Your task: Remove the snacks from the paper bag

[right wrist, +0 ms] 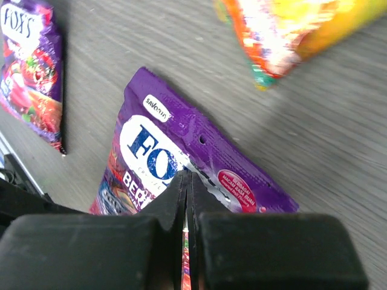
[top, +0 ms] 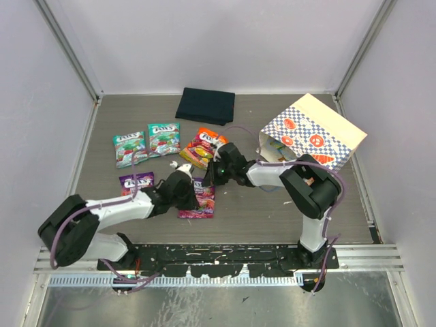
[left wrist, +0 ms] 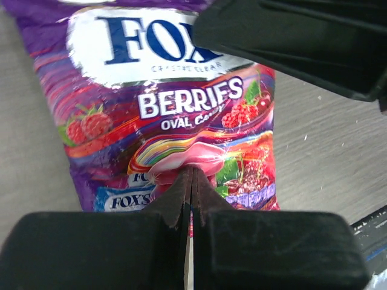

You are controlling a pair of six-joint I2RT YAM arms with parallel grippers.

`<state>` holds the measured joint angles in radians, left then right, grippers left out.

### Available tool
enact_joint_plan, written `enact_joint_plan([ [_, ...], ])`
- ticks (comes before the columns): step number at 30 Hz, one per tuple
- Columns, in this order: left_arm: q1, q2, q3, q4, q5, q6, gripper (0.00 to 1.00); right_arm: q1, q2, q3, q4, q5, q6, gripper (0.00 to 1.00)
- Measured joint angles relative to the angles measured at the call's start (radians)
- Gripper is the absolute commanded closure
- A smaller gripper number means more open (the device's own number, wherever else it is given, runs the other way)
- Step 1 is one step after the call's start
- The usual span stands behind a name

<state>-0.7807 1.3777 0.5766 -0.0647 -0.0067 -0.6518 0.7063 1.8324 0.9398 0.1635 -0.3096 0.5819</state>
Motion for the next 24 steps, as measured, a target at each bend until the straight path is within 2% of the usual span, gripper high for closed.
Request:
enact_joint_plan([
  [4, -0.025, -0.12, -0.077, -0.051, -0.059, -0.117, 0.98, 0.061, 0.055, 0.062, 0.007, -0.014, 0.0, 0.97],
  [8, -0.028, -0.207, -0.091, -0.172, -0.14, -0.168, 0.98, 0.097, 0.115, 0.137, -0.002, -0.018, -0.001, 0.96],
  [10, -0.017, -0.22, -0.088, -0.218, -0.173, -0.175, 0.97, 0.106, 0.142, 0.182, -0.027, -0.017, -0.007, 0.92],
  [12, 0.001, -0.219, -0.074, -0.257, -0.193, -0.173, 0.88, 0.11, 0.155, 0.215, -0.056, -0.011, -0.016, 0.81],
  [14, 0.011, -0.219, -0.058, -0.289, -0.209, -0.165, 0.65, 0.11, 0.155, 0.241, -0.097, 0.006, -0.033, 0.67],
  [16, 0.014, -0.219, -0.03, -0.327, -0.224, -0.145, 0.48, 0.108, 0.153, 0.269, -0.138, 0.031, -0.053, 0.57],
  [19, 0.008, -0.231, -0.006, -0.358, -0.238, -0.117, 0.3, 0.092, 0.117, 0.282, -0.196, 0.069, -0.087, 0.51],
  [23, -0.014, -0.29, 0.019, -0.402, -0.255, -0.087, 0.19, 0.063, 0.021, 0.276, -0.256, 0.117, -0.118, 0.44],
  [24, -0.019, -0.304, 0.026, -0.412, -0.256, -0.078, 0.11, 0.056, -0.011, 0.266, -0.26, 0.128, -0.122, 0.42],
])
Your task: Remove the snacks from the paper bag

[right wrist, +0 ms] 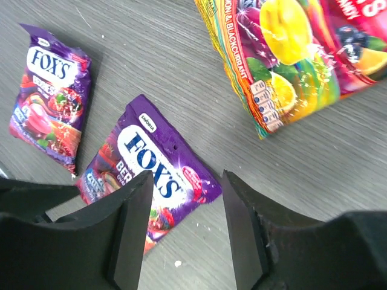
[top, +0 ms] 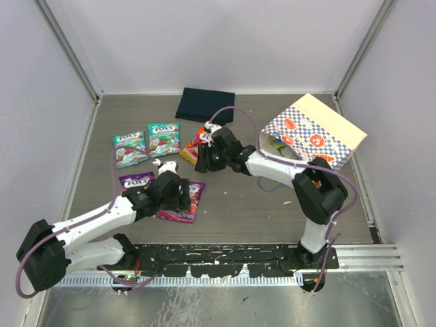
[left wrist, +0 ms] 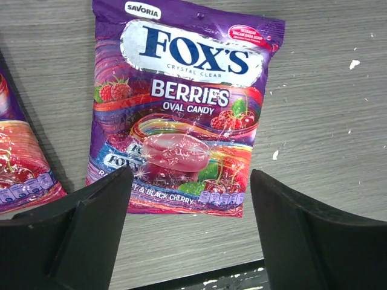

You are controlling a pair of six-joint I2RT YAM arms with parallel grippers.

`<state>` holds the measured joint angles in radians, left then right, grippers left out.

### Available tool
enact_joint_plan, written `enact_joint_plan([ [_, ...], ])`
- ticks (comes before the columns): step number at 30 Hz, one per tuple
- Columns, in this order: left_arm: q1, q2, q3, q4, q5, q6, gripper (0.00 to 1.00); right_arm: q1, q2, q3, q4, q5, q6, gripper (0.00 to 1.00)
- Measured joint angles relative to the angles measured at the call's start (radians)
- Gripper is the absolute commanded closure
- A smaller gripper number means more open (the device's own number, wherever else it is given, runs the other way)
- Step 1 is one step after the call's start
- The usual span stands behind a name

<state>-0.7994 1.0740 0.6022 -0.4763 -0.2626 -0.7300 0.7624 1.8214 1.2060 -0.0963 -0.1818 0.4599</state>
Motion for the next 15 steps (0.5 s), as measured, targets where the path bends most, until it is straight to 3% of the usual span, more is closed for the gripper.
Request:
enact_joint_plan([
  [3, -0.014, -0.006, 0.018, -0.018, -0.005, 0.022, 0.01, -0.01, -0.092, -0.053, 0.003, 0.019, -0.004, 0.33],
  [5, -0.039, 0.01, 0.027, -0.029, -0.033, 0.033, 0.02, -0.008, -0.146, -0.109, 0.013, 0.025, -0.003, 0.32],
  [9, -0.105, 0.093, 0.047, -0.035, -0.074, 0.051, 0.02, -0.007, -0.179, -0.226, 0.048, 0.019, 0.014, 0.35],
  [15, -0.115, 0.197, 0.05, 0.015, -0.079, 0.104, 0.02, -0.012, -0.176, -0.33, 0.082, -0.034, 0.06, 0.36],
])
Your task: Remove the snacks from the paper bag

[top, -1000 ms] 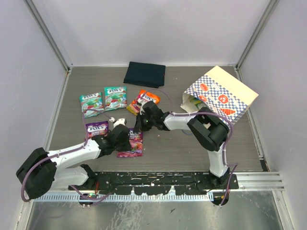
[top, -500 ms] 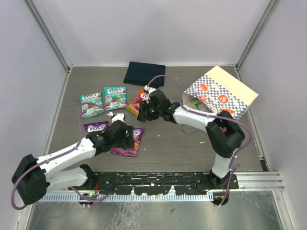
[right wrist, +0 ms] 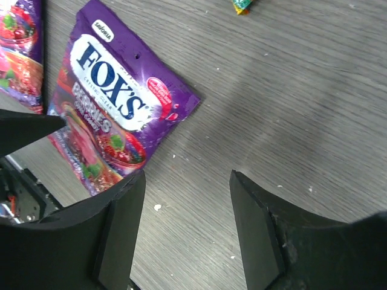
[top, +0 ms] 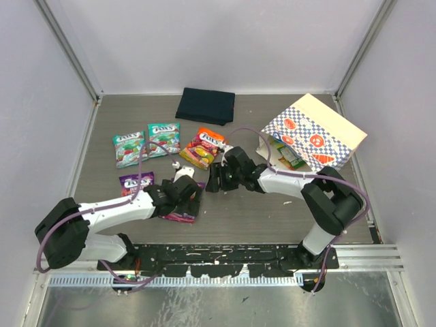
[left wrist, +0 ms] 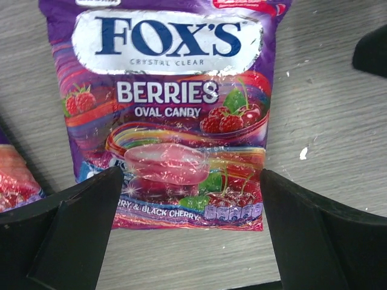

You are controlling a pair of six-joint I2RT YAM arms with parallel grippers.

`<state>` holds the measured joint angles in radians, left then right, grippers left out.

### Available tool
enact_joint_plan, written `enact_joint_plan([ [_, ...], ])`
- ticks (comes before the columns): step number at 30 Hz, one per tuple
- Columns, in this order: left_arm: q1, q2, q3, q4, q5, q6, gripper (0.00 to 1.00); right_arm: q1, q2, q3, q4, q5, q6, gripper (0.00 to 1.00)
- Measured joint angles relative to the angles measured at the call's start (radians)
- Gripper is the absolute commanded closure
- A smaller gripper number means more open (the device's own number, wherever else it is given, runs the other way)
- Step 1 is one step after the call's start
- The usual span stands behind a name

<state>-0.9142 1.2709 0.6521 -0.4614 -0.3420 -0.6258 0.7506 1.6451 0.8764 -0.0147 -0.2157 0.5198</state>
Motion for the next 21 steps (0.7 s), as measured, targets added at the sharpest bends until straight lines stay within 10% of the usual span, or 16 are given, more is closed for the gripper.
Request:
enact_joint_plan([
  [21, 0.085, 0.101, 0.022, 0.134, 0.002, 0.002, 0.0, 0.016, 0.263, 0.046, 0.351, -0.198, 0.192, 0.56],
])
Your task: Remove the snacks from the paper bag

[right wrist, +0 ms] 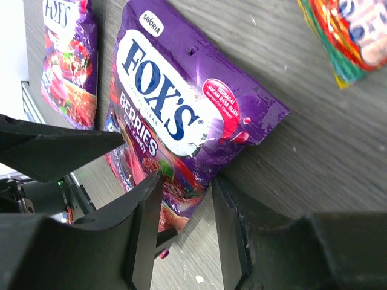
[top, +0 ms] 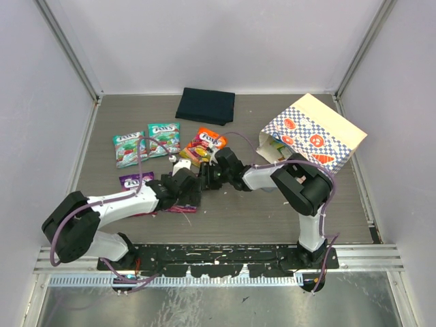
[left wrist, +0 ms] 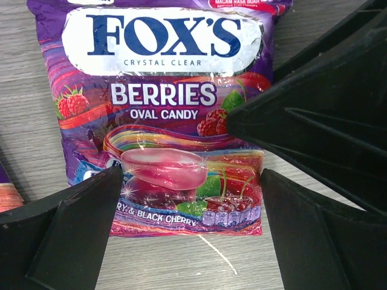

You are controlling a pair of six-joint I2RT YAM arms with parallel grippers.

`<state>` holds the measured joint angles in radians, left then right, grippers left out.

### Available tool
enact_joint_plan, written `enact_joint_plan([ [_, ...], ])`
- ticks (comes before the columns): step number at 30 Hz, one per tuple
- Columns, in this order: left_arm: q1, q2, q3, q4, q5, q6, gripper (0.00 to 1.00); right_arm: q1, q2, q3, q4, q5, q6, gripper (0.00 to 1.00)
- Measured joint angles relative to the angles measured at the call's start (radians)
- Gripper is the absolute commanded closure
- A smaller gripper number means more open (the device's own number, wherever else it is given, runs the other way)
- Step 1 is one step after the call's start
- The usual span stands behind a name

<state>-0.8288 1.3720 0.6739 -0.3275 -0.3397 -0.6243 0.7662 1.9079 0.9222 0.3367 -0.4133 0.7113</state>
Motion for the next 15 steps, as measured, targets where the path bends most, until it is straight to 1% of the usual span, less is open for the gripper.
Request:
enact_joint_plan([
  [15, 0.069, -0.02, -0.018, 0.002, 0.008, -0.106, 0.02, 0.007, 0.124, 0.188, -0.052, -0.007, -0.018, 0.56],
])
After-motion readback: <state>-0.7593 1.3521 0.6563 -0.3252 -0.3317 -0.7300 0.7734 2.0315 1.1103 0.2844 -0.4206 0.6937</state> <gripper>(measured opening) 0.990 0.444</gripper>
